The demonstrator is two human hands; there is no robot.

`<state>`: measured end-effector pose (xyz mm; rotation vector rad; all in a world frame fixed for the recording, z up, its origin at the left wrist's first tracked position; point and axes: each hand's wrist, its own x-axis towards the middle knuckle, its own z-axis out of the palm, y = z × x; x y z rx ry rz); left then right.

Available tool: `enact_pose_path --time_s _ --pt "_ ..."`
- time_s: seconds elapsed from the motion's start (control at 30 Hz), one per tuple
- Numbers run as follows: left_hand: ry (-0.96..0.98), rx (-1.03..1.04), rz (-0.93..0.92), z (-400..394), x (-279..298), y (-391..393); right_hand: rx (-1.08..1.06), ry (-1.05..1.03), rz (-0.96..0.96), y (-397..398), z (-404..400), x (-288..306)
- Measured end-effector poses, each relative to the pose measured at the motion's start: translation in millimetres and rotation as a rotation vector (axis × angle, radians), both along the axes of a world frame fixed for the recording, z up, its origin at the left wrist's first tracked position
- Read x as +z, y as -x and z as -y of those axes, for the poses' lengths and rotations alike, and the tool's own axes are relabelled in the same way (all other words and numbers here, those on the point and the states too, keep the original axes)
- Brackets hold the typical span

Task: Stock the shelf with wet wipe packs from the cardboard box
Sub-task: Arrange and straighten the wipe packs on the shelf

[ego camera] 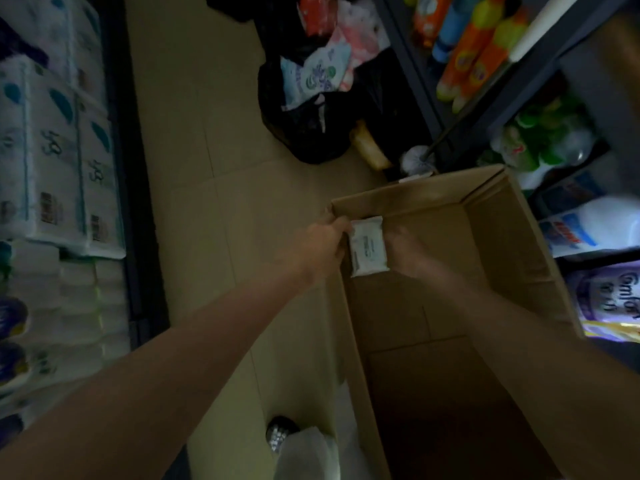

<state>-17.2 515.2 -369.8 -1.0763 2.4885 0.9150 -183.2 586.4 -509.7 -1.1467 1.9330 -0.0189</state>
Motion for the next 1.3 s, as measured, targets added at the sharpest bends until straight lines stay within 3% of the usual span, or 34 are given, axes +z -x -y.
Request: enact_pose_path --time_s 0.17,0.33,0.43,0.5,0.6,0.73,0.83,0.93,1.07,1.3 --pt "0.185 -0.085 -0.095 11.0 -45.5 32.7 -0.291 -0.031 0.129 1.4 8.2 -49.7" --pt "0.249 -0.176 -0.181 9.8 -74.4 37.5 -0.215 -0.021 -0.165 -27.8 17.1 -75.6" --pt "0.262 -0.146 -0.192 6.0 -76.6 37.0 -0.408 -0.063 0.030 -37.5 24.4 -70.1" --pt "0.250 -0.131 -0.193 3.1 -69.3 36.6 -0.419 -0.092 0.132 -31.8 22.1 -49.2" --pt "0.176 -0.046 -0.112 0.0 -46.6 33.2 -0.441 -0.117 0.399 -1.9 6.7 12.8" --pt "-0.069 0.374 -0.080 4.6 9.7 26.6 -0.191 -0.201 0.667 34.5 -3.3 123.2" --pt "-0.296 0.542 -0.247 11.2 73.9 7.7 -0.068 -0.143 0.702 28.0 7.7 208.8" --pt "-0.354 0.569 -0.492 16.7 145.1 -35.9 0.018 -0.021 0.656 -6.5 22.5 283.2" --pt "-0.264 0.512 -0.558 15.2 243.0 -129.1 0.114 0.111 0.628 -82.8 33.6 375.7" --pt "0.237 0.551 -0.543 -13.6 429.3 -317.5 0.339 0.391 0.699 -255.4 49.7 536.7"
